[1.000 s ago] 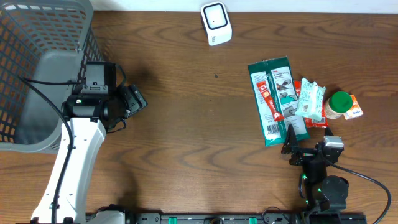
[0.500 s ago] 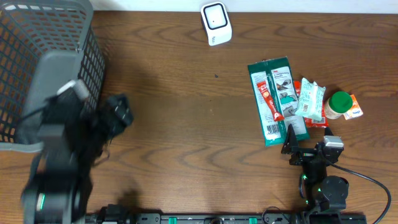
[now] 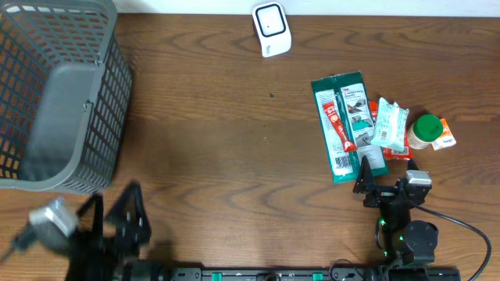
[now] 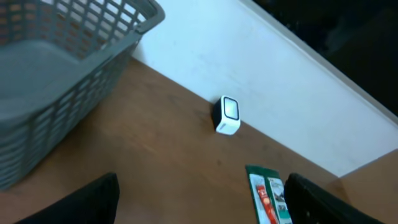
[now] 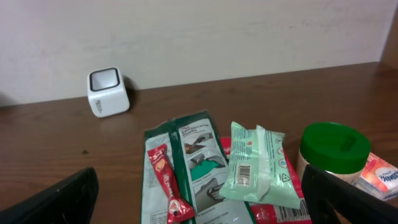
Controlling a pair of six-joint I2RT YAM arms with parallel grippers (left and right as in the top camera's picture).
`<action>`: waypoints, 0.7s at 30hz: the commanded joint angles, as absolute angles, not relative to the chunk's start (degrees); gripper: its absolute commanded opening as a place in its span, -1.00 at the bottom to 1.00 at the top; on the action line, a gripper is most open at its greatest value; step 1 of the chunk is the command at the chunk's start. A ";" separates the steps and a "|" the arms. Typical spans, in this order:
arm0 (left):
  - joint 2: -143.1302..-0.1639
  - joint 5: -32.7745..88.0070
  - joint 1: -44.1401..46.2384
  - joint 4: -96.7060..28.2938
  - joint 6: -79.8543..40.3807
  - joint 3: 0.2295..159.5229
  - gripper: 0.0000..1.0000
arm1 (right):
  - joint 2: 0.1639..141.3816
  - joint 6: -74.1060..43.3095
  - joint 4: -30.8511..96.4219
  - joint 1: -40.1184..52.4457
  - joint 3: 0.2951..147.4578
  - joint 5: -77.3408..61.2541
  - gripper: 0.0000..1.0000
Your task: Scan the item barcode
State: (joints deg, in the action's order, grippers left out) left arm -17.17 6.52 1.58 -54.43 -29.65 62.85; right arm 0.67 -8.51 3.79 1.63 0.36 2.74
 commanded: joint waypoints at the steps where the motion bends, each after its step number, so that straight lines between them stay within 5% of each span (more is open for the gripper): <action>1: -9.10 5.26 1.34 -56.86 -27.66 60.16 0.70 | 0.32 -7.88 4.05 1.06 0.30 2.68 0.99; 11: -0.14 3.40 1.37 -53.41 -27.68 53.08 0.70 | 0.32 -7.88 4.05 1.06 0.32 2.68 0.99; 21: -0.14 2.31 1.37 -3.22 -27.68 30.44 0.70 | 0.32 -7.88 4.05 1.06 0.30 2.68 0.99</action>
